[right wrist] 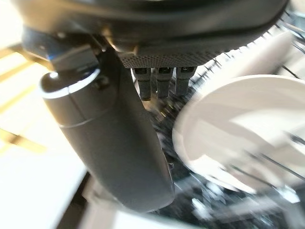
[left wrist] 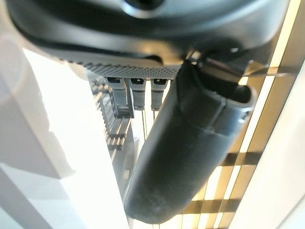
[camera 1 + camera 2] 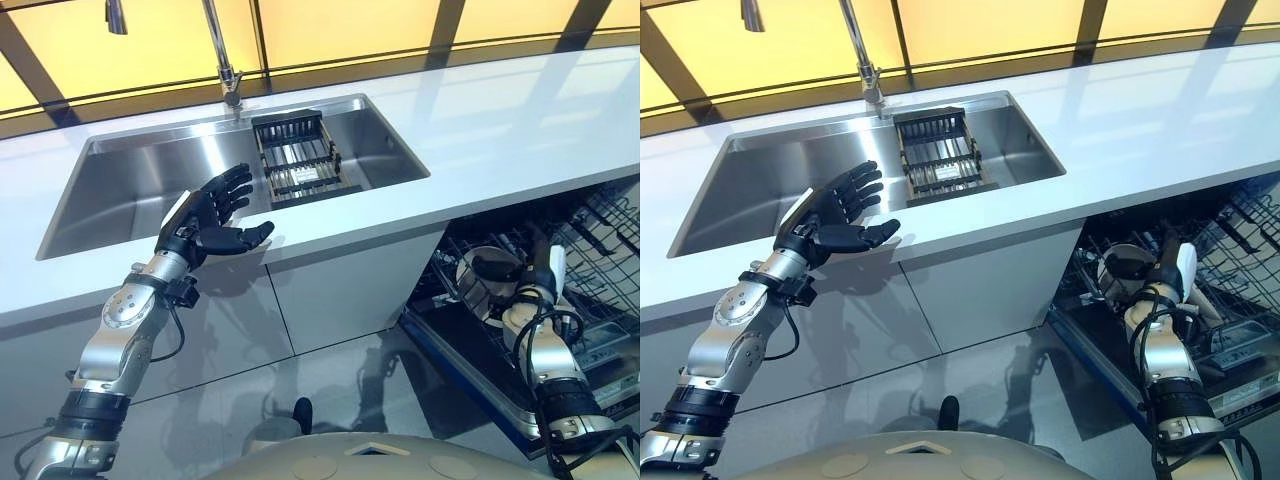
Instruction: Pick up plates and place into dishwasher.
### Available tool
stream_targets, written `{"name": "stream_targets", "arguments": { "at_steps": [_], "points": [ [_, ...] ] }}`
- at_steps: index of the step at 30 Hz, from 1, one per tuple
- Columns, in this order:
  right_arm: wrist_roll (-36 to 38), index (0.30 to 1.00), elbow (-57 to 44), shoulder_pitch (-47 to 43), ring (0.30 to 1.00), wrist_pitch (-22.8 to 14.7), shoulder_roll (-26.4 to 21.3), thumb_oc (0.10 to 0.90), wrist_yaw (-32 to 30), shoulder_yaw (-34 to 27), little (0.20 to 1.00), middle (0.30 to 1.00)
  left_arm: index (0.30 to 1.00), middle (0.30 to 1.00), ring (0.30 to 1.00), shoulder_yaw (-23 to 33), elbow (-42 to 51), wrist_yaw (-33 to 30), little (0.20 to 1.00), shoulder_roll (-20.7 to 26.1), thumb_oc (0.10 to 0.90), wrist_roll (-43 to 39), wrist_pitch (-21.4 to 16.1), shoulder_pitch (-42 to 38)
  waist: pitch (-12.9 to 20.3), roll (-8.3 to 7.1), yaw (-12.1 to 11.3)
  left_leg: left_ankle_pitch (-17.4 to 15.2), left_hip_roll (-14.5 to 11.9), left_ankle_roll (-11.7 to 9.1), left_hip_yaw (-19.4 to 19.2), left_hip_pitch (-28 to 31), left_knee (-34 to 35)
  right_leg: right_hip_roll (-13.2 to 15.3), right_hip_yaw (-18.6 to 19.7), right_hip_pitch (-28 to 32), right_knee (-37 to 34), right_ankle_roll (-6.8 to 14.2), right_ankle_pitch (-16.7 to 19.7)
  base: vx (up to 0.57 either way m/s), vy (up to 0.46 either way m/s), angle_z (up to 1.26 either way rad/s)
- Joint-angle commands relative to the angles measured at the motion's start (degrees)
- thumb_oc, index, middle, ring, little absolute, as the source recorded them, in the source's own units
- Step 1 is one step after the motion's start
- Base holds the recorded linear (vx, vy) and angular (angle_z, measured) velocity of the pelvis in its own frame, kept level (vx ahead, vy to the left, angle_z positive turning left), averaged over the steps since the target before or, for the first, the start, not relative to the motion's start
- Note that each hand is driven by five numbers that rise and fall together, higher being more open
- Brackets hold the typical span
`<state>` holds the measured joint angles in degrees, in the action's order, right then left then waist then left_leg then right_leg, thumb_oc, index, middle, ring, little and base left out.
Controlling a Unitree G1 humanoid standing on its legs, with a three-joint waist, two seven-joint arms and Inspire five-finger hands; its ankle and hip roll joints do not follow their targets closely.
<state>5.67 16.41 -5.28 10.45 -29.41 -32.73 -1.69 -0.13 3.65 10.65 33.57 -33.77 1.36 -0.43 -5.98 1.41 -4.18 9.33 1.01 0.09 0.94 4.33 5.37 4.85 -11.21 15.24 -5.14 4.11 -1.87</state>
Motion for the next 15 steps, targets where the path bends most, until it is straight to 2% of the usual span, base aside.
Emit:
{"name": "stream_targets", "arguments": {
  "at_steps": [1, 6, 11, 13, 14, 15],
  "points": [
    [-5.3, 0.9, -5.4, -4.1, 0.9, -7.4, -2.8, 0.8, -5.2, -4.9, 0.9, 0.9, 0.9, 0.9, 0.9, 2.7, 0.4, 0.9, 0.9, 0.5, 0.8, -0.2, -6.6, -5.1, 2.6, -1.11, 0.6, -12.3, 1.6, -0.4, -3.1, 5.9, -0.6, -2.1, 1.1, -5.4, 1.5, 1.2, 0.4, 0.0, -0.011, -0.22],
    [-4.6, 0.9, -7.3, -1.1, 0.9, -9.3, -1.6, 0.8, -7.3, -7.6, 0.9, 0.9, 0.9, 0.9, 0.9, 4.2, 1.0, 1.4, 0.9, 0.9, 0.8, -0.7, -6.4, -3.9, 2.6, -1.16, 1.5, -12.4, 1.5, -0.1, -3.7, 6.0, -0.6, -2.3, 2.2, -5.7, 1.7, 1.2, 0.5, 0.0, -0.014, -0.14],
    [2.0, 0.9, -6.3, 1.9, 0.9, -14.2, 3.1, 0.8, -11.1, -9.3, 0.9, 0.9, 0.9, 0.9, 0.9, 4.9, 0.5, 1.5, 0.9, 0.1, 0.8, 0.3, -7.1, -2.7, 2.2, -0.92, 2.4, -12.5, 1.4, 0.0, -4.2, 5.9, -0.6, -2.4, 3.1, -6.2, 1.9, 1.3, 0.6, 0.0, -0.01, -0.17],
    [8.2, 0.9, -3.1, 3.1, 0.9, -19.1, 5.8, 0.8, -11.1, -10.2, 0.9, 0.9, 0.9, 0.9, 0.9, 5.4, 0.9, 1.5, 0.9, 0.2, 0.8, 0.2, -6.9, -2.2, 2.0, -0.65, 2.5, -12.5, 1.4, 0.1, -4.3, 5.8, -0.5, -2.4, 3.2, -6.4, 2.0, 1.4, 0.6, 0.0, -0.01, -0.14],
    [8.4, 0.9, -2.8, 3.2, 0.9, -19.3, 5.9, 0.8, -11.0, -10.2, 0.9, 0.9, 0.9, 0.9, 0.9, 5.4, 0.8, 1.5, 0.9, 0.3, 0.8, 0.2, -6.9, -2.2, 1.9, -0.65, 2.5, -12.5, 1.4, 0.1, -4.4, 5.8, -0.5, -2.4, 3.2, -6.4, 2.0, 1.4, 0.6, 0.0, -0.011, -0.12],
    [10.4, 0.9, -1.1, 3.6, 0.9, -21.3, 6.9, 0.8, -11.1, -10.6, 0.9, 0.9, 0.9, 0.9, 0.9, 5.7, 0.6, 1.7, 0.9, 0.3, 0.8, 0.2, -7.1, -2.1, 1.9, -0.55, 2.5, -12.5, 1.4, 0.1, -4.4, 5.7, -0.5, -2.3, 3.1, -6.4, 2.0, 1.4, 0.6, 0.0, -0.009, -0.06]
  ]
}}
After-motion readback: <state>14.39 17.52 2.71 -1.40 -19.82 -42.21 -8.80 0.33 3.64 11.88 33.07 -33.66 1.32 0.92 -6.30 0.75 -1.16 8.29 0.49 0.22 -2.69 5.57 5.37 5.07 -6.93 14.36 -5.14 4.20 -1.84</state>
